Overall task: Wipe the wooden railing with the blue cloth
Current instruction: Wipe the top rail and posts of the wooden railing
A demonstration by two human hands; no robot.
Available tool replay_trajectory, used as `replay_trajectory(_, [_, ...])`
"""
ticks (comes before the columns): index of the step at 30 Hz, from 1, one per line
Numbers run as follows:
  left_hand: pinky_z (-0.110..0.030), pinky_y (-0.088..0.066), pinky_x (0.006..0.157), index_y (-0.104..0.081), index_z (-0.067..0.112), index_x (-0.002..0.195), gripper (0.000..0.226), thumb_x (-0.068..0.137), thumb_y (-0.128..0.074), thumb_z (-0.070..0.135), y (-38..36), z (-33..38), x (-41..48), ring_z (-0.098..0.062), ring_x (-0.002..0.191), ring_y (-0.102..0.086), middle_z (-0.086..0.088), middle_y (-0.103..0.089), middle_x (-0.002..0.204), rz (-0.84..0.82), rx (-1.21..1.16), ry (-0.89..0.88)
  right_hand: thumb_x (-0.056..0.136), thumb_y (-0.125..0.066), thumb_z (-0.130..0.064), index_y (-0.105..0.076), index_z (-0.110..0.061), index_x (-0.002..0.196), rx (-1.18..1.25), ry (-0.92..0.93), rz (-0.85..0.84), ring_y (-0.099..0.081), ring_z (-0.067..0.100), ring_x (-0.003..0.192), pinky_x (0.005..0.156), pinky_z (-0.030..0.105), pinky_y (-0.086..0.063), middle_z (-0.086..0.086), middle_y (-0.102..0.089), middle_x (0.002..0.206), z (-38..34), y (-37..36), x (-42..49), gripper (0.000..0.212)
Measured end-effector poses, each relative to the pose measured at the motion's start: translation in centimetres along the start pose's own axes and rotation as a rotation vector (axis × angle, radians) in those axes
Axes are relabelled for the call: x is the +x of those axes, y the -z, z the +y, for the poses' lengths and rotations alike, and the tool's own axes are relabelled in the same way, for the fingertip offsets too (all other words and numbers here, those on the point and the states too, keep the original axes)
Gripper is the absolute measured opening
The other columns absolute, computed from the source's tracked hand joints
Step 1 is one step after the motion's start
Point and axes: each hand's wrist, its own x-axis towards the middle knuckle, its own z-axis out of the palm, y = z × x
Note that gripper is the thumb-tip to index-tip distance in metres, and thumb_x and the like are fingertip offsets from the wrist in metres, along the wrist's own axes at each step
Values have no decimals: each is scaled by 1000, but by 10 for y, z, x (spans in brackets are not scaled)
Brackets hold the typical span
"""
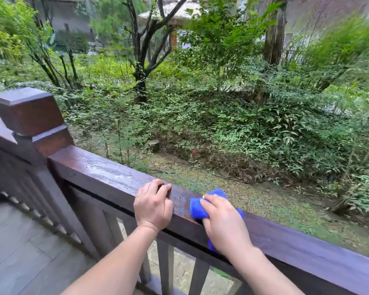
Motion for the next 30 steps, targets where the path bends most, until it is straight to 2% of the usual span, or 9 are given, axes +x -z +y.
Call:
replay_trajectory(4, [-43,-52,78,-72,15,97,38,73,-44,26,8,1,1,-34,87,-62,-6,-68,103,-38,-3,1,87,-48,-23,-59,-16,118,29,-115,-37,-45,27,120,103,33,-35,3,-55,132,-43,-13,58,34])
replay_trajectory(8, [-39,-47,85,-70,15,93,31,76,-46,25,20,-6,0,-28,96,-64,-3,-70,105,-91,-99,-16,78,-58,-23,-61,-21,119,24,150,-49,-51,24,122,106,32,-38,2,-58,131,-40,-22,30,41])
replay_trajectory(10, [-36,-47,90,-71,16,93,28,78,-48,20,25,-13,-1,-22,104,-65,1,-71,107,-109,-200,-52,72,-57,-25,-61,-25,118,5,182,-40,-55,20,117,101,30,-43,-4,-62,126,-30,-20,16,46])
replay_trajectory(14, [-36,-51,96,-73,13,99,24,82,-56,8,34,-23,1,-19,114,-64,0,-71,114,-163,-351,-38,83,-54,-22,-62,-22,119,12,-12,-31,-51,25,117,99,32,-42,-1,-59,129,-50,-25,64,37])
replay_trajectory(17, [-38,-54,90,-71,10,100,25,82,-57,1,42,-27,5,-20,109,-65,-2,-69,112,-123,-454,-1,86,-53,-23,-60,-21,119,14,-16,-65,-48,29,117,99,36,-41,4,-57,129,-79,-32,86,34])
replay_trajectory(20, [-32,-53,84,-71,13,94,24,78,-53,7,50,-52,9,-20,100,-65,-3,-69,107,19,-382,-50,75,-63,-17,-63,-20,118,37,126,-53,-54,29,119,102,38,-44,5,-61,128,-80,-41,61,44])
replay_trajectory(23, [-32,-47,85,-71,14,95,25,79,-51,15,61,-98,24,-22,97,-60,-3,-67,106,62,-211,-48,73,-60,-15,-63,-20,121,28,168,-46,-54,25,121,104,36,-43,2,-60,130,-71,-45,58,49])
replay_trajectory(27, [-40,-44,96,-71,13,104,30,85,-50,22,71,-172,63,-29,111,-58,-6,-64,119,-54,-13,163,88,-51,-22,-54,-25,132,59,-29,-30,-39,22,131,110,31,-31,-2,-46,144,-99,-51,104,43])
replay_trajectory(30, [-42,-40,110,-68,14,118,36,91,-46,24,68,-212,90,-27,127,-51,-5,-58,136,-162,8,243,84,-57,-19,-56,-20,130,34,36,-64,-42,25,131,112,35,-31,4,-49,143,-117,-60,107,46])
